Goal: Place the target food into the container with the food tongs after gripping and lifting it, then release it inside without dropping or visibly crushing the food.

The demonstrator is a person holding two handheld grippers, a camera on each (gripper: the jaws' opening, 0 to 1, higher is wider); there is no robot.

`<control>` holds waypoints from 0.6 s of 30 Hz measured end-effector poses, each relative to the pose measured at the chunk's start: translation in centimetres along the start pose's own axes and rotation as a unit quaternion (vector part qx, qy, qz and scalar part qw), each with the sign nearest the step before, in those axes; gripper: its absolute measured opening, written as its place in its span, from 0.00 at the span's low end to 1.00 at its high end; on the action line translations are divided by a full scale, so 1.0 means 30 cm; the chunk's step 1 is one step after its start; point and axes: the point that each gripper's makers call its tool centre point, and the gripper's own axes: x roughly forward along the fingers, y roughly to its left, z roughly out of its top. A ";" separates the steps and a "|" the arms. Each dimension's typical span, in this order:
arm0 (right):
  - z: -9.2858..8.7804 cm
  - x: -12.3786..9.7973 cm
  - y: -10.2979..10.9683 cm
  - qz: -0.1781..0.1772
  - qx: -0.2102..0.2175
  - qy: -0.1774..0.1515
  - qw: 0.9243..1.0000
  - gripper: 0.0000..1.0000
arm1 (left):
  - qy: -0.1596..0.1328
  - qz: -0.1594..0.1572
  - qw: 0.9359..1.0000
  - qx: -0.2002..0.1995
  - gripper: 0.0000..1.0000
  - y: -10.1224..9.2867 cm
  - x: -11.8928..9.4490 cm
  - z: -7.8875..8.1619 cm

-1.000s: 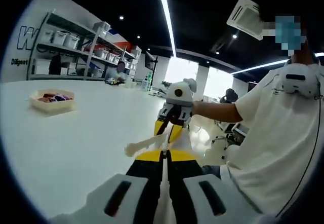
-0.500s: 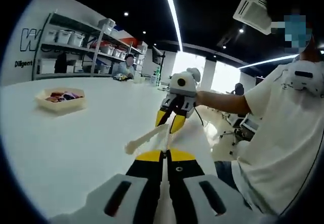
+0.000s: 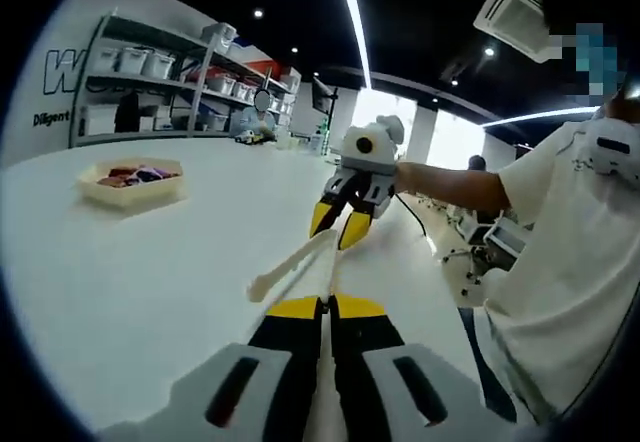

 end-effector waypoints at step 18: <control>-0.021 0.021 -0.012 -0.014 -0.039 0.013 0.999 0.10 | 0.031 0.009 0.999 0.009 0.03 0.028 0.008 -0.058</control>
